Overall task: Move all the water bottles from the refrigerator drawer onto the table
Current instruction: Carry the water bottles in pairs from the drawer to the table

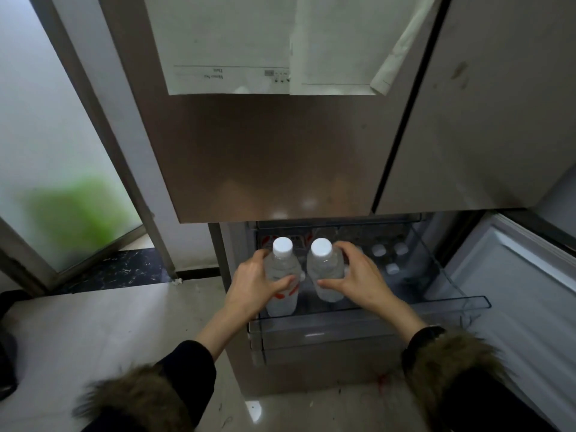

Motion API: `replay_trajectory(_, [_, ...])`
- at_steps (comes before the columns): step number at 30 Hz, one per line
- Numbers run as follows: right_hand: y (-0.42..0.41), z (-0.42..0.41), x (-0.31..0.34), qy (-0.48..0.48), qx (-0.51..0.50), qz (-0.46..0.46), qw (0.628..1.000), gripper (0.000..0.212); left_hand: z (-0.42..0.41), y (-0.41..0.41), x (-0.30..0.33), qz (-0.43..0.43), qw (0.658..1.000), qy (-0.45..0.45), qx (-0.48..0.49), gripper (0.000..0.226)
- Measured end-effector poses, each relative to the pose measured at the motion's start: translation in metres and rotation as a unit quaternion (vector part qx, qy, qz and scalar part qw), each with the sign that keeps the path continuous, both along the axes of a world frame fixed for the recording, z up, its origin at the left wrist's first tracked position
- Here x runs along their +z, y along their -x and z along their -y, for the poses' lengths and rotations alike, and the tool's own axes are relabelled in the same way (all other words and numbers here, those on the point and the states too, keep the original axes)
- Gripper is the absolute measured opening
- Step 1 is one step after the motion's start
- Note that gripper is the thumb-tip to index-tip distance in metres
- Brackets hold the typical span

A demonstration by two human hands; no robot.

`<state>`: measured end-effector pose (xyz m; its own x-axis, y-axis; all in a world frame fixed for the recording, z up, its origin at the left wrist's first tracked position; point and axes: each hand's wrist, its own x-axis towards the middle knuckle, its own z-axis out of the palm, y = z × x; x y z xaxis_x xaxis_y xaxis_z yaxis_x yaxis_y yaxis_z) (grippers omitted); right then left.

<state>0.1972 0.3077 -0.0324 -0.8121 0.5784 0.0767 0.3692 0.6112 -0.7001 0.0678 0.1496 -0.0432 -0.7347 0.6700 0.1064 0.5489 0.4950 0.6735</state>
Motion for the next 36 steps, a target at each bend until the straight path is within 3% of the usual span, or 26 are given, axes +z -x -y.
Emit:
replay_trajectory(5, [-0.014, 0.022, 0.051, 0.04, -0.018, -0.126, 0.991, 0.061, 0.021, -0.023, 0.051, -0.011, 0.99, -0.143, 0.004, 0.062])
replay_trajectory(10, [-0.022, 0.051, 0.102, 0.155, 0.012, -0.272, 0.95, 0.037, 0.046, -0.043, 0.111, 0.019, 0.957, -0.282, 0.066, 0.053])
replay_trajectory(14, [-0.026, 0.072, 0.122, 0.181, 0.078, -0.285, 0.938, 0.024, 0.077, -0.057, 0.133, 0.065, 0.918, -0.357, 0.16, 0.059])
replay_trajectory(20, [-0.024, 0.116, 0.111, 0.22, 0.167, -0.231, 0.933, 0.027, 0.157, -0.092, 0.119, 0.057, 0.904, -0.327, 0.269, 0.075])
replay_trajectory(25, [-0.012, 0.175, 0.1, 0.228, 0.231, -0.19, 0.926, 0.038, 0.235, -0.115, 0.111, 0.001, 0.892, -0.283, 0.353, 0.043])
replay_trajectory(28, [-0.006, 0.222, 0.101, 0.221, 0.283, -0.17, 0.918, 0.056, 0.287, -0.128, 0.11, -0.026, 0.878, -0.263, 0.399, 0.047])
replay_trajectory(33, [0.005, 0.325, 0.104, 0.22, 0.353, -0.154, 0.896, 0.031, 0.384, -0.162, 0.104, -0.03, 0.84, -0.27, 0.469, 0.039])
replay_trajectory(36, [0.002, 0.401, 0.099, 0.224, 0.397, -0.14, 0.879, 0.037, 0.447, -0.191, 0.099, -0.034, 0.813, -0.271, 0.515, 0.044])
